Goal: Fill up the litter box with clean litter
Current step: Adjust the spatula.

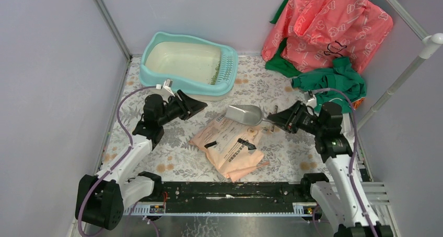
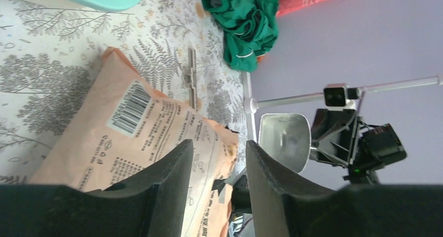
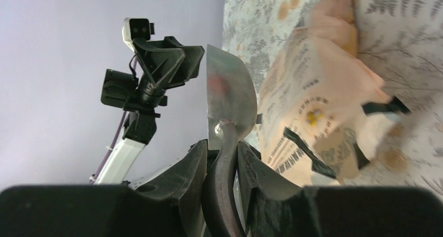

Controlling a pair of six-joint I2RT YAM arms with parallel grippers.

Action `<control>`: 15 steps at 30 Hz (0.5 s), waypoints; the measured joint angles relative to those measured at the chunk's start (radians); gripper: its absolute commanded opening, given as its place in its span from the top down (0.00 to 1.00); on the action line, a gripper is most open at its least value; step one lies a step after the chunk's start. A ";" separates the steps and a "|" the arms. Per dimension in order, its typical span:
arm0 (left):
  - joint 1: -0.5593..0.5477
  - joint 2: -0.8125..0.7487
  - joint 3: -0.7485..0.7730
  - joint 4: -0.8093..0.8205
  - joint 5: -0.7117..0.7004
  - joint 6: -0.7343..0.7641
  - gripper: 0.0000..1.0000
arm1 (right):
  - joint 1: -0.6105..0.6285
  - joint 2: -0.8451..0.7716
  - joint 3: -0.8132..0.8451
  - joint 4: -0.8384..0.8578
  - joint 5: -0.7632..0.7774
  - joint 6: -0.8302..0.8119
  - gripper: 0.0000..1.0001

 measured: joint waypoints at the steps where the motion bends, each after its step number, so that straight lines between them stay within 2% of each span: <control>1: 0.005 0.000 0.003 -0.015 0.000 0.007 0.49 | -0.028 -0.027 0.011 -0.068 -0.006 -0.031 1.00; 8: 0.041 0.003 0.026 -0.100 0.003 0.053 0.49 | -0.086 -0.179 0.114 -0.492 -0.002 -0.211 1.00; 15: 0.064 0.006 0.030 -0.116 0.017 0.075 0.49 | -0.087 -0.270 0.285 -0.834 0.117 -0.343 1.00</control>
